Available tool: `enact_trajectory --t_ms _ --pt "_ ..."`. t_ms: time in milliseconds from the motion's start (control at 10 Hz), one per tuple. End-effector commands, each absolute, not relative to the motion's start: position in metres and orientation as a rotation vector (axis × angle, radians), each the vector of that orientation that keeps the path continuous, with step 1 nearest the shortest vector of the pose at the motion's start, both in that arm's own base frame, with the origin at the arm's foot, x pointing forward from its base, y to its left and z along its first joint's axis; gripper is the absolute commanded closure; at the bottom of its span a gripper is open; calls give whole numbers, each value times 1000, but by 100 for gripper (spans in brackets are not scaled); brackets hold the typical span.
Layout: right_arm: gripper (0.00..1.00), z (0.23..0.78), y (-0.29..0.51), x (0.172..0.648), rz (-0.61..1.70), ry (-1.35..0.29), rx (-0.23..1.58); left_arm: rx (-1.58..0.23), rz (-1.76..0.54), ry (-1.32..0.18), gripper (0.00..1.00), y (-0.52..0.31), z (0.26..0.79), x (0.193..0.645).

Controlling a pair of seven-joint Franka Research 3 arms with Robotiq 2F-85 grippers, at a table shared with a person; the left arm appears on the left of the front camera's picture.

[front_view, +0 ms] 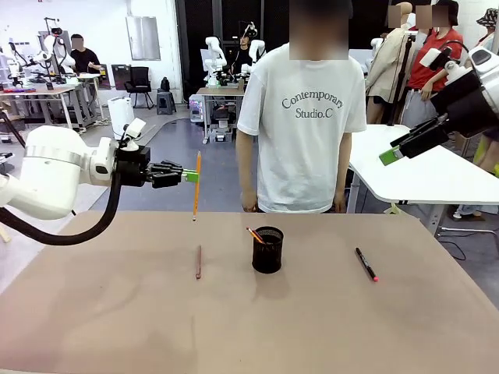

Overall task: Place the pens into the pen holder.
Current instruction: Pick up a writing instrument from the table and place it into the Pen holder.

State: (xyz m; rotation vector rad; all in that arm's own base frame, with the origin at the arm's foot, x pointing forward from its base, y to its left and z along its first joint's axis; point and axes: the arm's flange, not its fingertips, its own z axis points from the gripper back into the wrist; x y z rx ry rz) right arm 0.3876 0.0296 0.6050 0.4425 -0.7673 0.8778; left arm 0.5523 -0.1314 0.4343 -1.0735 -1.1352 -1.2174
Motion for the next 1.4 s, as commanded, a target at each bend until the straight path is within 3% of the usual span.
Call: enact_trajectory --t_ms 0,300,1300 --pt "0 605 30 388 878 -772 452 -1074 -1217 -1135 100 -131 434 552" --pt "0 605 30 388 878 -772 452 -1083 -1220 -1234 100 -166 424 568" --pt "0 605 30 388 878 -772 452 -1366 -1402 -1225 100 -291 375 606"
